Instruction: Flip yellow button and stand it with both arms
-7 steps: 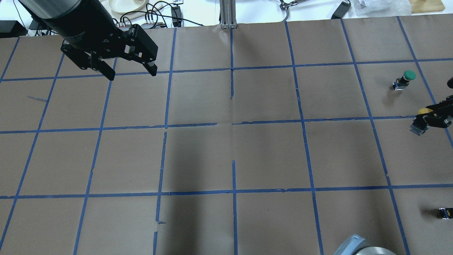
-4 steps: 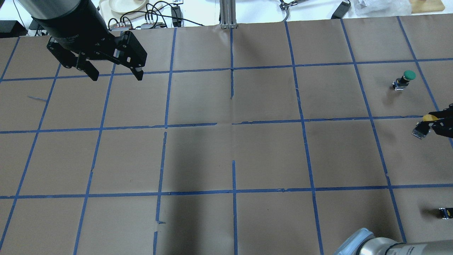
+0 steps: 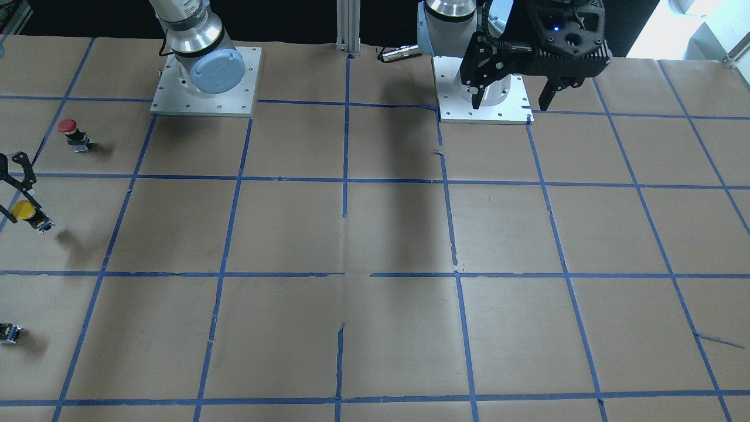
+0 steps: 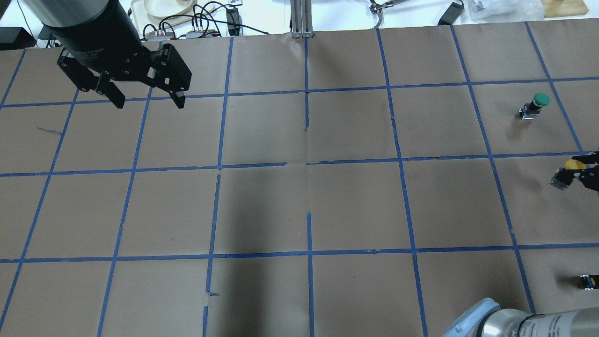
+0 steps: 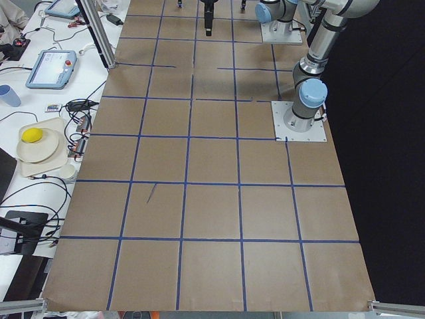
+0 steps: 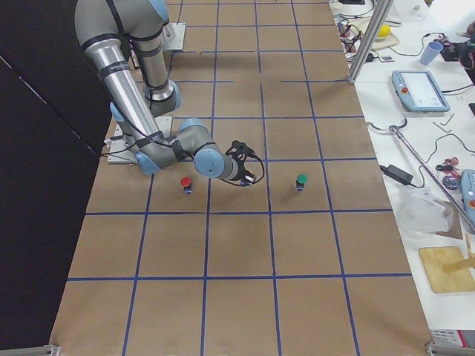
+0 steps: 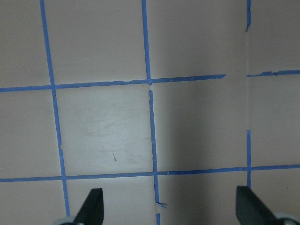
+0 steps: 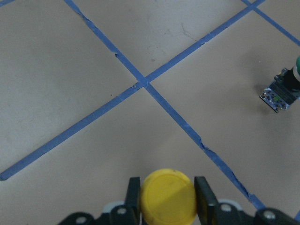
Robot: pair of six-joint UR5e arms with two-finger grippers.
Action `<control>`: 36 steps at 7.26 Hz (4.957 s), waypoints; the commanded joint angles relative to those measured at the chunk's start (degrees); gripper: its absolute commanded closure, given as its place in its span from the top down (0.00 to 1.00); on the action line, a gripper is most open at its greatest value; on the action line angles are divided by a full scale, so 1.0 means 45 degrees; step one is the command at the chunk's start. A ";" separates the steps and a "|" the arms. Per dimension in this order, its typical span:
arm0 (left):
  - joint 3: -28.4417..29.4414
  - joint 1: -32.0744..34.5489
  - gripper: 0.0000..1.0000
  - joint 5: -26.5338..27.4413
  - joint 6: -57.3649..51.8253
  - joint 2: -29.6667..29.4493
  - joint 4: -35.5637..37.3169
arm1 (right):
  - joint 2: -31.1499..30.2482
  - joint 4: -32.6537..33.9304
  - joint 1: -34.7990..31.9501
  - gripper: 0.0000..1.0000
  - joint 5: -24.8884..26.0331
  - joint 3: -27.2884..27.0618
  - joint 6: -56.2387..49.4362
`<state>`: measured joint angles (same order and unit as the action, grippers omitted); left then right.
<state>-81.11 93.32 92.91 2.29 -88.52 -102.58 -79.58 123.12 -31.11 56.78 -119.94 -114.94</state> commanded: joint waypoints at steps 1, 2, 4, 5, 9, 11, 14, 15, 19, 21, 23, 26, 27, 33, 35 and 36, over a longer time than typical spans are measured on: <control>-0.0120 0.0004 1.00 -0.0041 0.0620 -0.0055 -0.0213 | 0.0321 -0.0074 0.0058 0.14 -0.0099 -0.0008 -0.1310; -0.0121 0.0023 1.00 -0.0099 0.0875 -0.0017 -0.0194 | 0.0361 -0.0074 0.0077 0.16 -0.0080 -0.0008 -0.1391; -0.0004 0.0120 1.00 -0.0139 0.1033 -0.0055 -0.0135 | 0.0613 -0.0055 0.0078 0.36 -0.0079 -0.0008 -0.1372; 0.0054 0.0218 1.00 -0.0139 0.0802 0.0003 -0.0116 | 0.0847 -0.0054 0.0078 0.37 -0.0079 -0.0008 -0.1372; -0.1483 -0.1027 1.00 -0.0178 -0.0157 0.0120 0.1168 | 0.0558 -0.0035 0.0058 1.00 0.0154 0.0167 0.0657; -0.1819 -0.1343 1.00 -0.0217 -0.1303 0.0120 0.1955 | -0.0686 -0.0054 -0.0097 1.00 0.1689 0.0401 0.3671; -0.2249 -0.1752 1.00 -0.0585 -0.1973 0.0277 0.2500 | -0.3360 -0.1217 -0.1166 1.00 0.3387 0.0480 0.7946; -0.2289 -0.1773 1.00 -0.0685 -0.2070 0.0199 0.2831 | -0.3891 -0.2328 -0.1868 1.00 0.4113 0.0790 0.9588; -0.2465 -0.1715 1.00 -0.0725 -0.2150 0.0159 0.3244 | -0.3916 -0.6146 -0.6199 1.00 0.5270 0.3563 1.6767; -0.2445 -0.1715 1.00 -0.0744 -0.2111 0.0179 0.3244 | -0.3548 -0.6828 -0.8681 1.00 0.6399 0.4521 2.0562; -0.2465 -0.1695 1.00 -0.0706 -0.2032 0.0179 0.3244 | -0.3389 -0.6792 -1.0344 1.00 0.6600 0.4543 2.3630; -0.2465 -0.1695 1.00 -0.0686 -0.2110 0.0179 0.3244 | -0.3466 -0.6868 -1.1621 1.00 0.7161 0.5068 2.4955; -0.2465 -0.1695 1.00 -0.0686 -0.2110 0.0179 0.3244 | -0.3467 -0.7567 -1.1970 1.00 0.7476 0.5457 2.5420; -0.2445 -0.1695 1.00 -0.0705 -0.2149 0.0218 0.3244 | -0.3894 -0.7633 -1.2754 1.00 0.8086 0.5617 2.6831; -0.2445 -0.1618 1.00 -0.0648 -0.1975 0.0102 0.3244 | -0.4111 -0.7536 -1.2794 1.00 0.6292 0.5617 2.6909; -0.2445 -0.1598 1.00 -0.0570 -0.1993 0.0101 0.3263 | -0.4150 -0.7632 -1.2813 1.00 0.6617 0.5540 2.6890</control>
<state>-92.13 86.00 90.01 -6.84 -87.92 -87.96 -97.95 88.99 -88.69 86.77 -94.73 6.09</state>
